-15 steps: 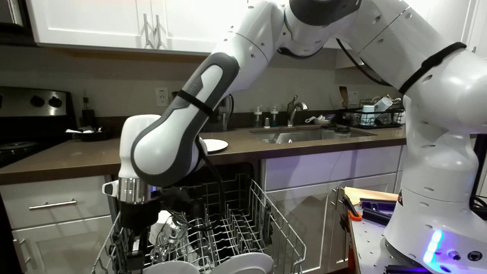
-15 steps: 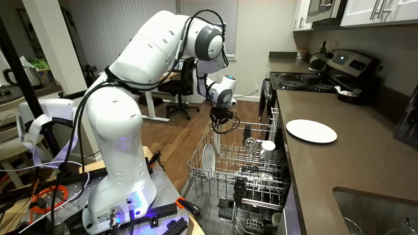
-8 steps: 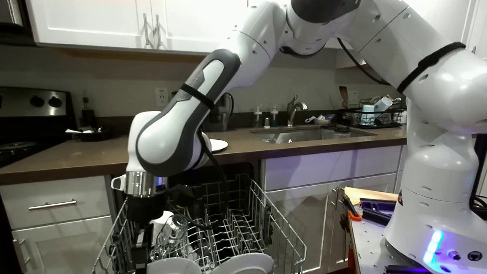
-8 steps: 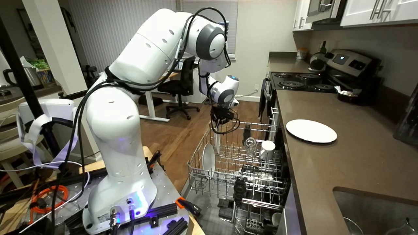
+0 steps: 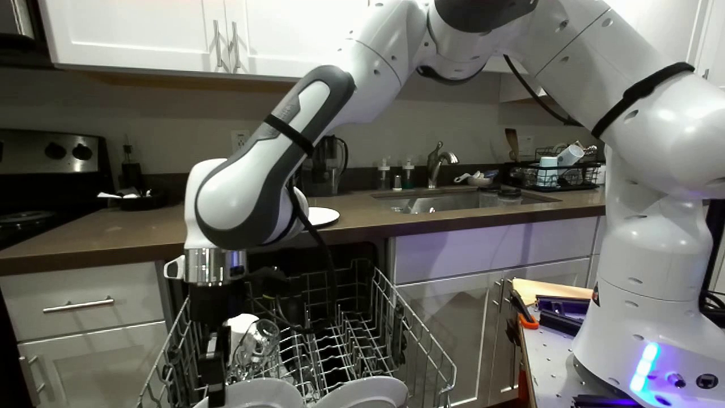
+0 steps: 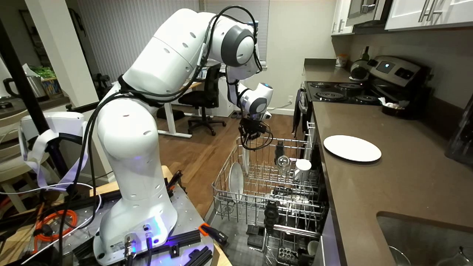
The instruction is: Put the plate on the left side of the dishwasher in line with the plate on the right
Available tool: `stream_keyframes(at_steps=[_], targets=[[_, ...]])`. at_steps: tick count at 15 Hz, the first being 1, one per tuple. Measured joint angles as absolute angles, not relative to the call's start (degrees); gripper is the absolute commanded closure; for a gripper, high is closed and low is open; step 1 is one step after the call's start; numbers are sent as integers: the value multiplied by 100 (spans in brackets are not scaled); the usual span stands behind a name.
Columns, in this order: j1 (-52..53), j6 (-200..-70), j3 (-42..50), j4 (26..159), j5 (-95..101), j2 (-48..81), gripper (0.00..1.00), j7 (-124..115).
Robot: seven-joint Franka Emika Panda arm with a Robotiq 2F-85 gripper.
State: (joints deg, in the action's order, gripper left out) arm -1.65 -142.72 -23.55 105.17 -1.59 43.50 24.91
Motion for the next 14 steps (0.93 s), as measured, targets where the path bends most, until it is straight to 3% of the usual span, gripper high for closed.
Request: stream_keyframes(at_steps=[14], targets=[[246,-12814,-2233,10812,-486,3119,99,2456]])
